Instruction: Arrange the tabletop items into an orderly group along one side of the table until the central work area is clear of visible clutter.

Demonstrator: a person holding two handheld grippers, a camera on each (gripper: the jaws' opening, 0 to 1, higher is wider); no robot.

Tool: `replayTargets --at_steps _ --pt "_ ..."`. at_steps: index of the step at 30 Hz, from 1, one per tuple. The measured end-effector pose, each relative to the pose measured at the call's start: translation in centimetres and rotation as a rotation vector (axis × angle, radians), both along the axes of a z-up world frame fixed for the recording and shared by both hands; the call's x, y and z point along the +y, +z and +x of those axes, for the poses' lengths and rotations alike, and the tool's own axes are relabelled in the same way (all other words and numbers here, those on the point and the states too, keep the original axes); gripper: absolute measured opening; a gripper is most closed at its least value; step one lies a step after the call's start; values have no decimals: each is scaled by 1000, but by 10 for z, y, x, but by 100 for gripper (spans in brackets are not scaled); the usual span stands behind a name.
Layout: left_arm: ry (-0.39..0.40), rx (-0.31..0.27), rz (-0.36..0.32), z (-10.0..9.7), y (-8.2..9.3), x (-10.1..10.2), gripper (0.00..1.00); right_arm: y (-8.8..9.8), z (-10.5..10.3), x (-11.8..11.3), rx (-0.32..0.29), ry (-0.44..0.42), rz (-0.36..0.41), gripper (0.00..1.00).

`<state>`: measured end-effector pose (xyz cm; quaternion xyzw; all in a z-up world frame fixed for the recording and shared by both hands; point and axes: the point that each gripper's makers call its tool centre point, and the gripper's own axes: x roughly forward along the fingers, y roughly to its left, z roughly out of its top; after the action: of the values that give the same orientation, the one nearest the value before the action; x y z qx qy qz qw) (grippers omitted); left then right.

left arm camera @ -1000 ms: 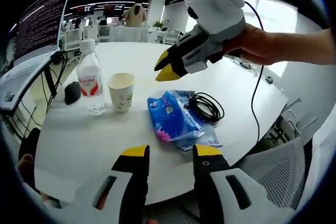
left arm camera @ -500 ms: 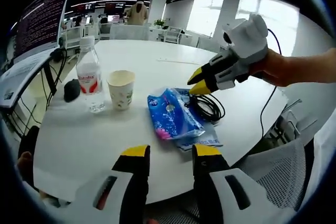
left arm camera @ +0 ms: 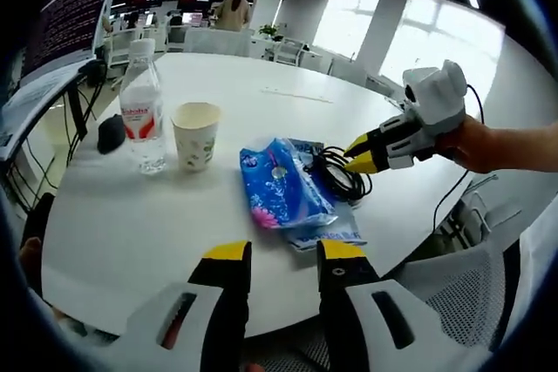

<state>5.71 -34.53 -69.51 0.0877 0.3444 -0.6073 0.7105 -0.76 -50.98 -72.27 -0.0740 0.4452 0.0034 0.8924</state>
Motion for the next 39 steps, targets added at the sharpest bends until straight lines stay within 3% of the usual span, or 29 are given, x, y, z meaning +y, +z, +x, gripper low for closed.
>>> replayTargets --at_steps 11,25,39 --pt "5 4 2 0 1 0 29 -20 -7 13 -9 -95 138 17" --pt "22 2 -2 2 4 3 29 -43 -3 16 41 -96 115 15" --pt "12 2 -5 -1 4 1 29 -41 -5 18 19 -98 143 6"
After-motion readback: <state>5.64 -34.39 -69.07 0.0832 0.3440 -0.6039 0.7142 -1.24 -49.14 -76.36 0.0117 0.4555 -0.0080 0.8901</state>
